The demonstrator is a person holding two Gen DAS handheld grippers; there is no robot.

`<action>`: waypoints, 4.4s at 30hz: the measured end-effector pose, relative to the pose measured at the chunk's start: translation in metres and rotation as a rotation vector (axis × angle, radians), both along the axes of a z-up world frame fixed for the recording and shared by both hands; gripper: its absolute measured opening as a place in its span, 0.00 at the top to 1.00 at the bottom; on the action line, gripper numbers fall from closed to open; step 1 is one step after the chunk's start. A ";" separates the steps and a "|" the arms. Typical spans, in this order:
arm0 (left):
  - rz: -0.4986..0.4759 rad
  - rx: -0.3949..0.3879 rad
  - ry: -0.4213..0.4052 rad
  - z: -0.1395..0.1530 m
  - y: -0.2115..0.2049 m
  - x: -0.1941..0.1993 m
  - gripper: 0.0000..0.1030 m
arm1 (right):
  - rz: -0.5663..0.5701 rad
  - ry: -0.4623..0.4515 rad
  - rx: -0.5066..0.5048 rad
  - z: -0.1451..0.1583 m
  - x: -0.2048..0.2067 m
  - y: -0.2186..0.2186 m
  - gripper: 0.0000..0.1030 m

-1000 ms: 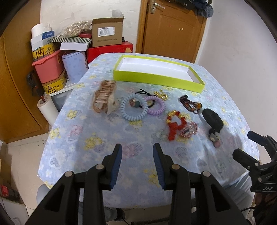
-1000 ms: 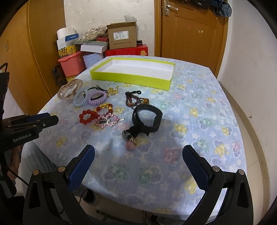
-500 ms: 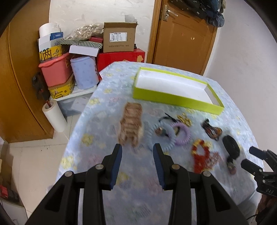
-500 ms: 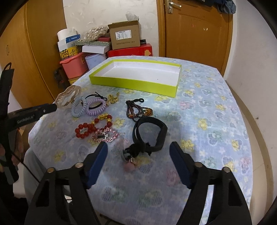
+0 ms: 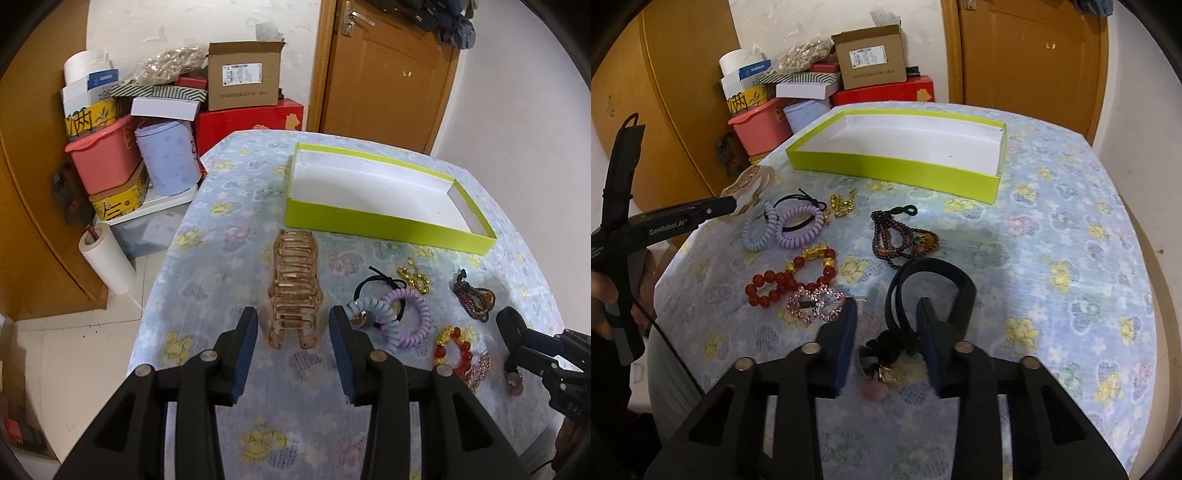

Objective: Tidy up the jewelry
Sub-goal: 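Grasp the black watch band with the right tool while the left tool grasps the tan claw clip, then carry both items into the green box and open both tools, then grasp the black figurine charm with the right tool while the left tool grasps the blue coil tie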

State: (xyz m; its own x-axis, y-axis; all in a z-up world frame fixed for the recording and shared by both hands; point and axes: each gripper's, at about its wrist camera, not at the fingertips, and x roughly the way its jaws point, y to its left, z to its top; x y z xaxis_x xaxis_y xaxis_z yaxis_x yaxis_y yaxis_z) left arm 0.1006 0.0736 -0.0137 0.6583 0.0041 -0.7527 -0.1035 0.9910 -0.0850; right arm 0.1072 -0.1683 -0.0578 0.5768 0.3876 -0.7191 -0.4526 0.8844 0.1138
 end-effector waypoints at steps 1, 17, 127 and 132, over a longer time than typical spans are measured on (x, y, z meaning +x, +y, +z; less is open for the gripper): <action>-0.008 0.003 0.000 0.000 -0.001 0.001 0.60 | 0.000 0.002 -0.005 -0.001 0.002 0.000 0.79; -0.059 0.035 0.006 0.005 -0.003 0.023 0.47 | 0.015 0.028 0.000 -0.006 0.012 0.000 0.88; -0.089 -0.029 -0.079 0.020 -0.007 0.010 0.54 | -0.032 -0.060 0.094 0.030 0.003 -0.038 0.76; -0.086 -0.052 -0.070 0.015 -0.013 -0.020 0.54 | -0.028 -0.027 0.111 0.024 -0.019 -0.039 0.76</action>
State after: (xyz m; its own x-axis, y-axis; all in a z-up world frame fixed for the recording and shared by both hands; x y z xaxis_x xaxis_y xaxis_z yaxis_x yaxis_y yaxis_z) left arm 0.0804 0.0605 0.0015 0.7055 -0.0923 -0.7026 -0.0103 0.9900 -0.1405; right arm 0.0883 -0.2076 -0.0338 0.6071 0.4480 -0.6563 -0.4326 0.8791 0.2000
